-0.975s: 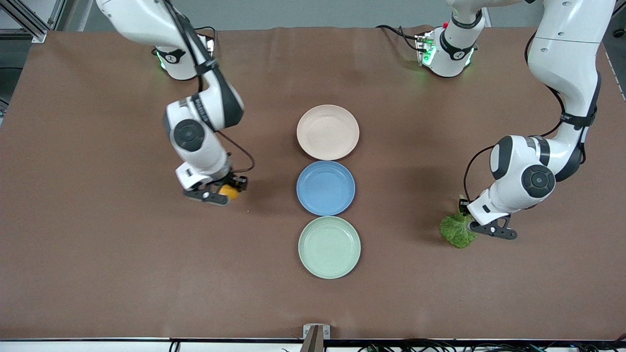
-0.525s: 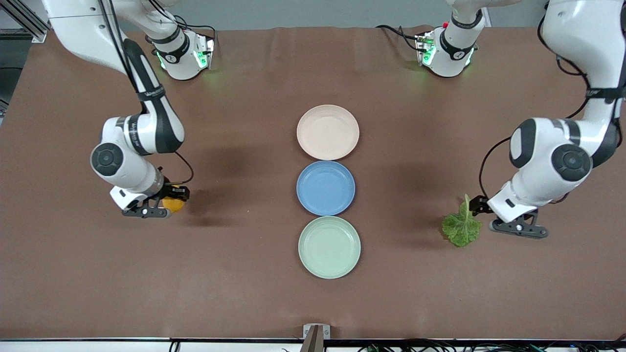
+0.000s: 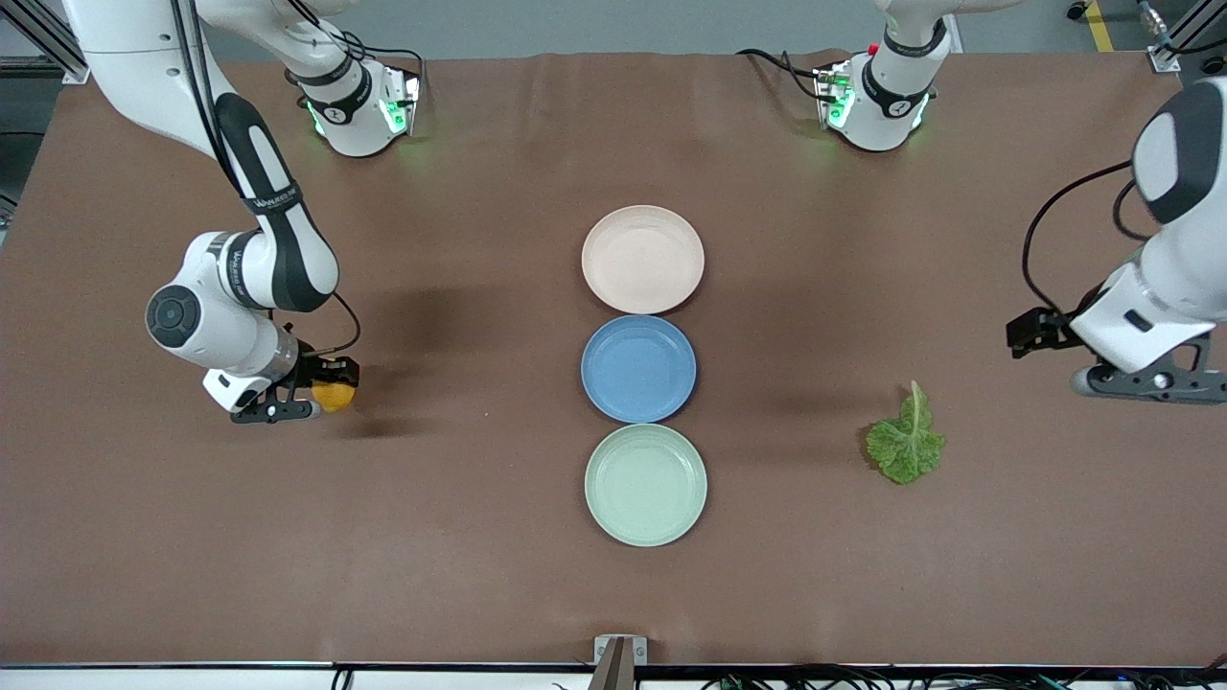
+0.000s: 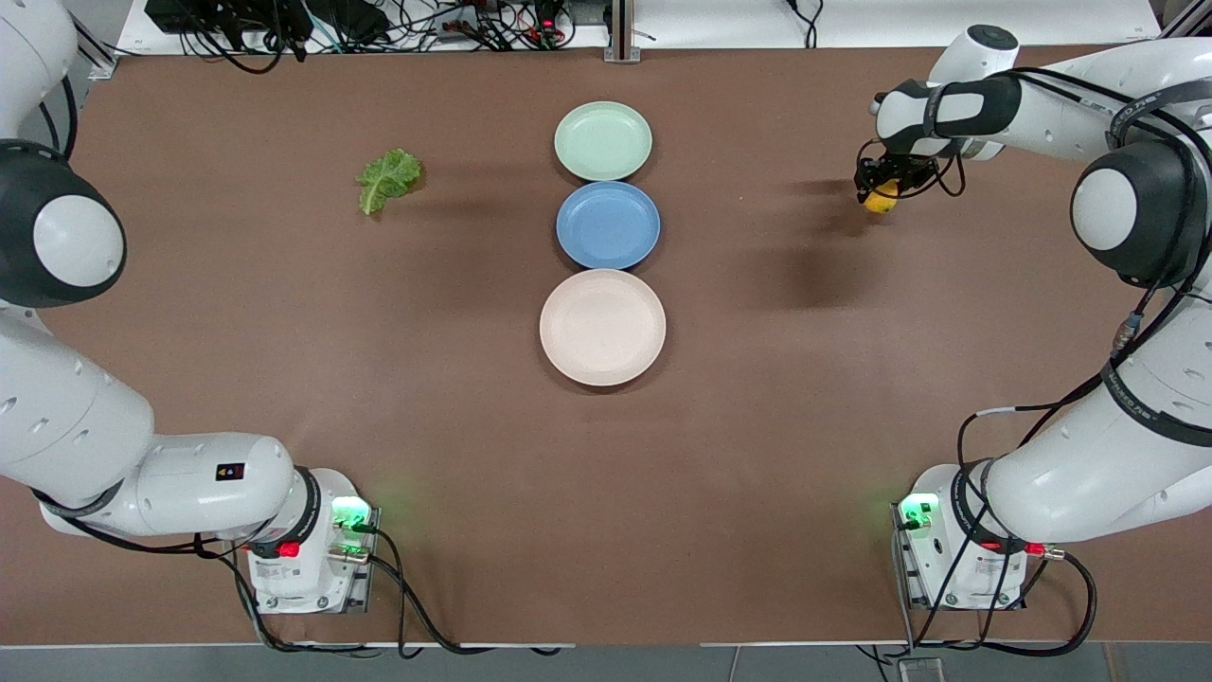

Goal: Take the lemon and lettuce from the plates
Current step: 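Lower the lettuce onto the table with the left gripper and release, then lower the lemon onto the table with the right gripper and release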

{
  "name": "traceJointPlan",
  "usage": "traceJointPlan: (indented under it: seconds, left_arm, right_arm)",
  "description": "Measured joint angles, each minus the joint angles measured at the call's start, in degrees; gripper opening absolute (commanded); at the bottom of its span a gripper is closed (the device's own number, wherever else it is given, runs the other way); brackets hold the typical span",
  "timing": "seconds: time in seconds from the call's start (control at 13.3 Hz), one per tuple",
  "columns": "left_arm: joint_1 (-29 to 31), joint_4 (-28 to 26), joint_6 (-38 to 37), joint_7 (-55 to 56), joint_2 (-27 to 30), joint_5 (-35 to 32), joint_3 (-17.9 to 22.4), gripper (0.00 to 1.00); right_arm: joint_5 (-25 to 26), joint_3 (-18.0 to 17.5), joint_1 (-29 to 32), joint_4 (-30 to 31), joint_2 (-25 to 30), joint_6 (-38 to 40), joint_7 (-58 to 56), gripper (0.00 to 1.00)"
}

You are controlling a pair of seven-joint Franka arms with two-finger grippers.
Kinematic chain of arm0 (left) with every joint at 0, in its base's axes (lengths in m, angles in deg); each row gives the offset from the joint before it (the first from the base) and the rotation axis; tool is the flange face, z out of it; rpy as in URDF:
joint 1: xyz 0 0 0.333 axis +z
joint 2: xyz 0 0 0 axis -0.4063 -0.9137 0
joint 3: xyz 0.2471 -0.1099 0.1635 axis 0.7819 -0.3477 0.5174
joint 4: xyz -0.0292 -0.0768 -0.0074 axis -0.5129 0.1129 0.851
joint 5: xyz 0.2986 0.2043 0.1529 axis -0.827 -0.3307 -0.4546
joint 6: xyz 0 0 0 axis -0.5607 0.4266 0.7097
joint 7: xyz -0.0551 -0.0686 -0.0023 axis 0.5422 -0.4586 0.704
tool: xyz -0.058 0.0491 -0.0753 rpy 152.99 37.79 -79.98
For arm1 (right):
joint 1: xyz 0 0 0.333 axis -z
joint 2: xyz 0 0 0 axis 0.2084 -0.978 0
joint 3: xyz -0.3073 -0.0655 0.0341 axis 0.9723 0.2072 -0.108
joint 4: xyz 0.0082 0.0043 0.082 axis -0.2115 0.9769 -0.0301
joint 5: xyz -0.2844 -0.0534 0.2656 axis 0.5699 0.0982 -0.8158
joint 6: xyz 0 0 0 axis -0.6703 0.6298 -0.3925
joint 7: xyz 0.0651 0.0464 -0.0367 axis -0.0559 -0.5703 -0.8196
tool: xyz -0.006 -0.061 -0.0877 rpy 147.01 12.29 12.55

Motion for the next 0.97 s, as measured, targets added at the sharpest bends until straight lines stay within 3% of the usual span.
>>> traceJointPlan:
  seconds: [0.38,0.45,0.53,0.6,0.97]
  left_arm:
    - [0.17,4.91,-7.07,0.63,1.54,7.72,0.18,1.0]
    - [0.06,5.03,-7.71,0.79,2.69,7.9,0.33,1.0]
    - [-0.3,5.03,-8.83,1.48,4.07,7.96,0.71,1.0]
    - [-0.66,5.03,-10.58,2.58,5.49,7.97,0.96,1.0]
    - [-1.04,3.94,-15.56,5.5,10.63,8.12,1.31,1.0]
  right_arm:
    - [-0.01,-0.06,0.01,1.33,-3.2,-5.47,-0.1,0.04]
    - [-0.01,-0.06,0.01,1.33,-3.56,-5.72,-0.1,0.23]
    - [-0.01,-0.07,0.02,1.3,-3.74,-5.82,-0.11,0.7]
    - [-0.02,-0.07,0.02,1.27,-3.72,-5.82,-0.11,0.99]
    - [-0.03,0.02,0.08,-1.8,-3.65,-2.05,-0.13,1.0]
